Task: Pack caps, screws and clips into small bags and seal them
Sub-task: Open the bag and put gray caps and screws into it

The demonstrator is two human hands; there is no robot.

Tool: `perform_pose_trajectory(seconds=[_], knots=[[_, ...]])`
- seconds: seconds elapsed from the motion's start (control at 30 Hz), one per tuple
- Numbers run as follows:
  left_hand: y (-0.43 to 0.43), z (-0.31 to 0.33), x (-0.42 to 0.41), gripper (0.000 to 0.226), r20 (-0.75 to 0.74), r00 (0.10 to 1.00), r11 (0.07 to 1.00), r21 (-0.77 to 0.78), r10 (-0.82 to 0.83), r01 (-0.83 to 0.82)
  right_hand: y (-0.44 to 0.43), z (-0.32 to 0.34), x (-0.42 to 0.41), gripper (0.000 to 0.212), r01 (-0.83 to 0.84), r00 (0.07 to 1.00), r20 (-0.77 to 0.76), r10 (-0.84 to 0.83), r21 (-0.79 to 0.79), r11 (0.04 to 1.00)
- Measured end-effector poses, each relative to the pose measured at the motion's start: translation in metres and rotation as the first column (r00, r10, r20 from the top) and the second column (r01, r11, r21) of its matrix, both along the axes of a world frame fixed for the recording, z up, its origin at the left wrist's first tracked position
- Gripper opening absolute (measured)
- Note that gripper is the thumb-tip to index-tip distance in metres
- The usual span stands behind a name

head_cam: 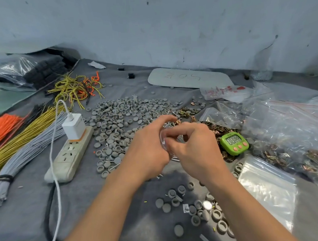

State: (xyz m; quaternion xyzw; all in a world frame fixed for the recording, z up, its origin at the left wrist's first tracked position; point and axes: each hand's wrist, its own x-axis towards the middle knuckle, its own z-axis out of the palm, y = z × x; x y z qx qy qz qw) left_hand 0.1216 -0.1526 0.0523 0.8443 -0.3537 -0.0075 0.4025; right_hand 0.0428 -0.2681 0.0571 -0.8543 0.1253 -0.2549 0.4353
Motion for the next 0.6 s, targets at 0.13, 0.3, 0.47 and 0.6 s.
perform_pose_trajectory(seconds=[0.13,0.3,0.47,0.6], knots=[[0.007,0.004,0.006,0.072,-0.107,0.993,0.991,-0.125,0.043,-0.056,-0.003,0.0,-0.001,0.015,0.032,0.996,0.083,-0.039,0.093,0.995],[0.021,0.013,0.019,0.075,-0.381,0.919,0.841,-0.461,0.101,-0.284,-0.02,-0.002,-0.002,0.019,0.241,0.969,-0.055,-0.239,0.033,0.97],[0.032,0.018,0.032,0.074,-0.519,0.853,0.676,-0.613,0.045,-0.409,-0.016,-0.016,0.005,0.009,-0.004,0.796,-0.555,-0.242,-0.405,0.914],[0.03,0.016,0.029,0.076,-0.479,0.874,0.702,-0.596,0.078,-0.39,-0.01,-0.024,0.013,0.011,-0.053,0.765,-0.594,-0.249,-0.443,0.895]])
